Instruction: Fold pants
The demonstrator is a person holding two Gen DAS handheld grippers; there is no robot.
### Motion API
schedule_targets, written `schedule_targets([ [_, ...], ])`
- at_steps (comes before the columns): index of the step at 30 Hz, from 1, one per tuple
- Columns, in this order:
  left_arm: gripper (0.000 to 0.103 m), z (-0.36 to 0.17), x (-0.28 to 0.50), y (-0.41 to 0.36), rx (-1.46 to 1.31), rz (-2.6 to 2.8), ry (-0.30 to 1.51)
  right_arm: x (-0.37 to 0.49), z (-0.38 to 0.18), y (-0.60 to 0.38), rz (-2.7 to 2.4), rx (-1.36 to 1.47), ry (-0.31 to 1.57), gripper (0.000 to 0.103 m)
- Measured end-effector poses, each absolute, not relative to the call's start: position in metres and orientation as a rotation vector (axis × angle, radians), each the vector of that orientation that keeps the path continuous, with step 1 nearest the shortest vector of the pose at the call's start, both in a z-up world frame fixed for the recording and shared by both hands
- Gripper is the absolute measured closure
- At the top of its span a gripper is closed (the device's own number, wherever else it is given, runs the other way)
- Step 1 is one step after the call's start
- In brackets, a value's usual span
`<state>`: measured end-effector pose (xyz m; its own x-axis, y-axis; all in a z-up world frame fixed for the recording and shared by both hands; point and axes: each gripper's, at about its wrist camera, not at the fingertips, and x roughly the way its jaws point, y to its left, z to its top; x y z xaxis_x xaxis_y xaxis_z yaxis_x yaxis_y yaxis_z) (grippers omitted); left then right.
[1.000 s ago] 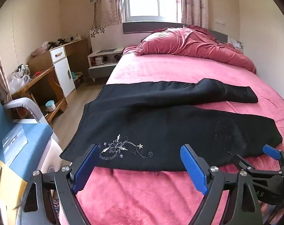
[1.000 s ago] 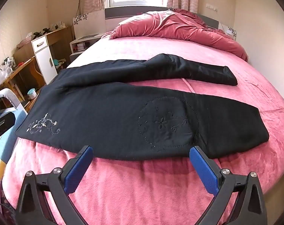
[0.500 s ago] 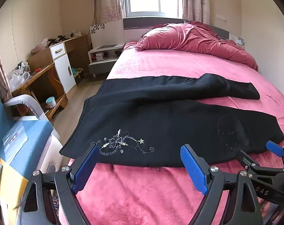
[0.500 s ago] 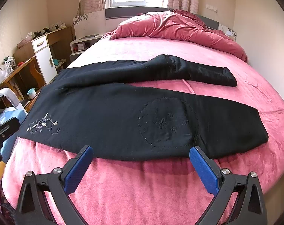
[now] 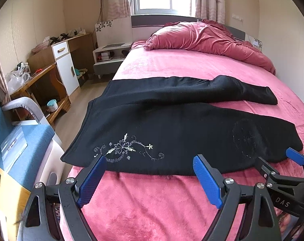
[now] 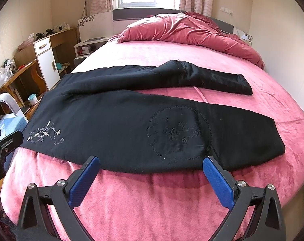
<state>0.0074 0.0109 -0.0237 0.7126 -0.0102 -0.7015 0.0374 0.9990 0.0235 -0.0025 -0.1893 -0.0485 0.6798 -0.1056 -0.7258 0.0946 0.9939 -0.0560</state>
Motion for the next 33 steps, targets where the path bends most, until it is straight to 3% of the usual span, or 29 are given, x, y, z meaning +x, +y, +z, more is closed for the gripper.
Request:
schedule_targets([
  [33, 0.013, -0.044, 0.016, 0.014, 0.023, -0.019, 0.859, -0.005, -0.050, -0.191, -0.126, -0.046, 0.794, 0.000],
])
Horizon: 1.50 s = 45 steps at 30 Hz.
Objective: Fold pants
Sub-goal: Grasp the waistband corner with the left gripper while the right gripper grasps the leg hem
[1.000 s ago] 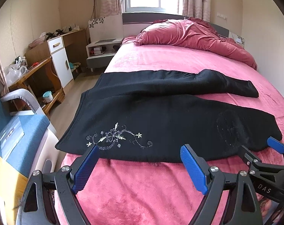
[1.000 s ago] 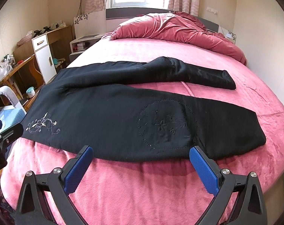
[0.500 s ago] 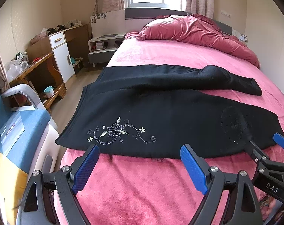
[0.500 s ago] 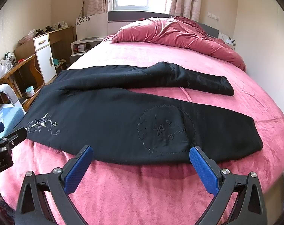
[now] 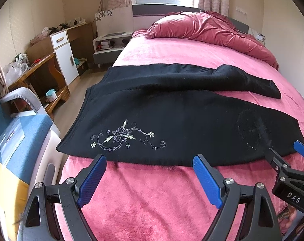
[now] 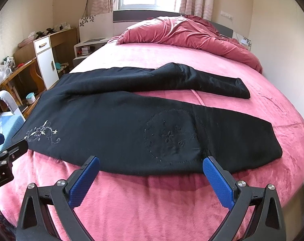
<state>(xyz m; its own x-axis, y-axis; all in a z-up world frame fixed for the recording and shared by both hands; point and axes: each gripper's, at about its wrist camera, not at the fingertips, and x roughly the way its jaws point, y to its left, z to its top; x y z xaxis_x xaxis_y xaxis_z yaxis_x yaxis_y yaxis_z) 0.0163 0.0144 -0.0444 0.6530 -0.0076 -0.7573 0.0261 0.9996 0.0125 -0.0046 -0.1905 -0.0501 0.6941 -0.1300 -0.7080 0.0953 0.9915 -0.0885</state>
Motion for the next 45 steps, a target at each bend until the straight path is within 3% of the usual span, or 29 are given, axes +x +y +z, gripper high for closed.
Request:
schedule_targets([
  [9, 0.013, -0.067, 0.033, 0.042, -0.115, -0.083, 0.980, 0.000, -0.063, -0.217, -0.093, 0.063, 0.856, 0.000],
  [19, 0.012, -0.099, 0.060, 0.149, -0.381, 0.050, 1.043, -0.015, -0.089, -0.392, -0.193, 0.556, 0.887, 0.002],
  [20, 0.013, -0.103, 0.064, 0.157, -0.401, 0.077, 1.052, -0.019, -0.093, -0.414, -0.229, 0.597, 0.877, 0.005],
  [23, 0.031, -0.117, 0.078, 0.176, -0.476, 0.111, 1.081, -0.026, -0.103, -0.460, -0.294, 0.713, 0.850, 0.019],
  [25, 0.032, -0.125, 0.086, 0.184, -0.522, 0.121, 1.094, -0.030, -0.108, -0.482, -0.333, 0.774, 0.831, 0.019],
  [27, 0.042, -0.130, 0.093, 0.187, -0.541, 0.138, 1.094, -0.032, -0.112, -0.503, -0.365, 0.834, 0.807, 0.019],
  [31, 0.043, -0.137, 0.108, 0.184, -0.551, 0.215, 1.083, -0.027, -0.115, -0.529, -0.415, 0.874, 0.781, 0.020],
  [36, 0.060, -0.135, 0.120, 0.177, -0.479, 0.227, 1.077, -0.012, -0.124, -0.551, -0.475, 0.886, 0.790, 0.034],
  [38, 0.068, -0.136, 0.123, 0.180, -0.479, 0.219, 1.066, -0.007, -0.126, -0.555, -0.485, 0.885, 0.788, 0.045],
  [39, 0.077, -0.136, 0.125, 0.182, -0.477, 0.219, 1.059, -0.003, -0.126, -0.557, -0.492, 0.885, 0.789, 0.048],
  [41, 0.086, -0.135, 0.129, 0.186, -0.484, 0.223, 1.054, 0.001, -0.126, -0.561, -0.510, 0.874, 0.792, 0.074],
  [45, 0.095, -0.128, 0.126, 0.195, -0.532, 0.199, 1.025, 0.011, -0.119, -0.561, -0.505, 0.813, 0.823, 0.084],
])
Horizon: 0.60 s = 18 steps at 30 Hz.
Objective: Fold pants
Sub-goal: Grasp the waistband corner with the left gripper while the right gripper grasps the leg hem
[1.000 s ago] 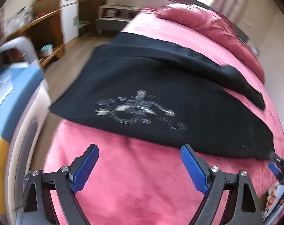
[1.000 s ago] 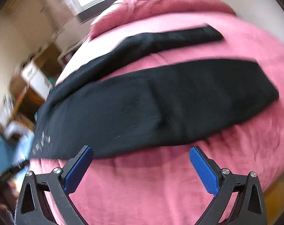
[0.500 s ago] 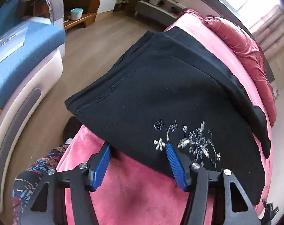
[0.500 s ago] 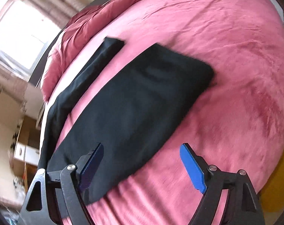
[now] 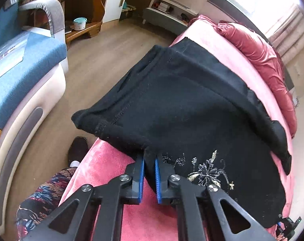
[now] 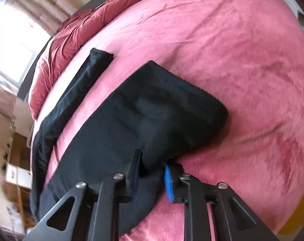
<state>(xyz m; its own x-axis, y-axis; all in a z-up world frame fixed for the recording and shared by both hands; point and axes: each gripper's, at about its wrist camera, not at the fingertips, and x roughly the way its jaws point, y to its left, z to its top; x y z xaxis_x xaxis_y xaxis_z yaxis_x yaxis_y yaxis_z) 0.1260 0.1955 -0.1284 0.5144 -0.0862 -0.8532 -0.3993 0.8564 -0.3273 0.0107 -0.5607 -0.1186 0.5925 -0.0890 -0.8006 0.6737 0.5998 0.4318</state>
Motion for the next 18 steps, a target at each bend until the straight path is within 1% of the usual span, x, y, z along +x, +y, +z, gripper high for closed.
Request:
schedule_targets([
  [4, 0.096, -0.114, 0.117, 0.196, -0.520, 0.174, 0.991, 0.015, -0.102, -0.555, -0.505, 0.727, 0.832, 0.086],
  [9, 0.096, -0.097, 0.103, 0.199, -0.524, 0.134, 0.954, 0.002, -0.083, -0.556, -0.503, 0.695, 0.809, 0.087],
  [18, 0.097, -0.083, 0.076, 0.196, -0.517, 0.108, 0.925, -0.016, -0.054, -0.554, -0.501, 0.628, 0.803, 0.088],
])
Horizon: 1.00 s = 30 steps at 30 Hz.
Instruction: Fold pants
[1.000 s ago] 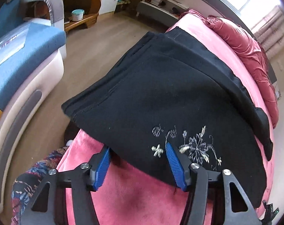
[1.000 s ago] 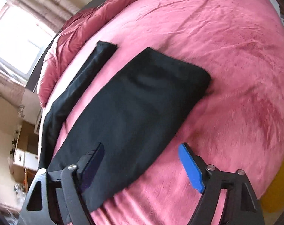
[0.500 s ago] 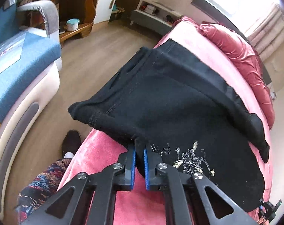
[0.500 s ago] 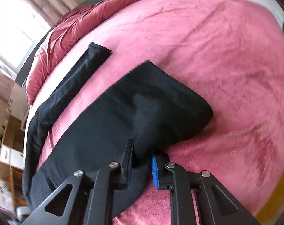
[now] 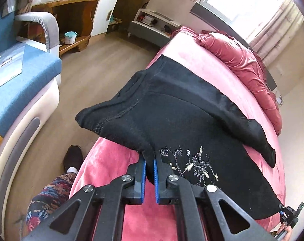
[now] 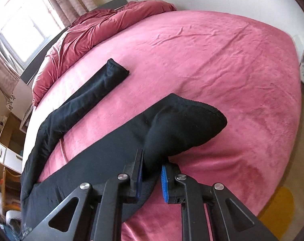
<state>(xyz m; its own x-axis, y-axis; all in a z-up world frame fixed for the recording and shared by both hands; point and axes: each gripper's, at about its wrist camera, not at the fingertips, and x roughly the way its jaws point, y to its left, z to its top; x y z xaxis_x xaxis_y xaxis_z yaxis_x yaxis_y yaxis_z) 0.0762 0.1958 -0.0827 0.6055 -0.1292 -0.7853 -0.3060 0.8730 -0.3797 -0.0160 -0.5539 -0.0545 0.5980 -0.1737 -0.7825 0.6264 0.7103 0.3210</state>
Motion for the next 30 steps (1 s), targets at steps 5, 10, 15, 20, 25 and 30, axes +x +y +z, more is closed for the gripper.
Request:
schedule_targets([
  [5, 0.097, -0.081, 0.054, 0.197, -0.513, 0.087, 0.944, -0.036, -0.048, -0.559, -0.522, 0.623, 0.807, 0.088],
  [10, 0.096, -0.089, 0.033, 0.186, -0.459, 0.059, 1.017, -0.061, -0.054, -0.568, -0.561, 0.607, 0.847, 0.088],
  [15, 0.096, -0.111, 0.031, 0.169, -0.369, 0.050, 1.145, -0.075, -0.077, -0.580, -0.636, 0.613, 0.905, 0.088],
  [20, 0.078, -0.106, 0.031, 0.175, -0.331, 0.072, 1.177, -0.074, -0.087, -0.579, -0.666, 0.606, 0.935, 0.071],
  [25, 0.078, -0.085, 0.016, 0.196, -0.281, 0.108, 1.156, -0.078, -0.058, -0.563, -0.733, 0.460, 0.897, 0.044],
  [30, 0.078, -0.062, 0.022, 0.205, -0.331, 0.091, 1.048, -0.049, -0.033, -0.511, -0.508, 0.389, 0.872, 0.044],
])
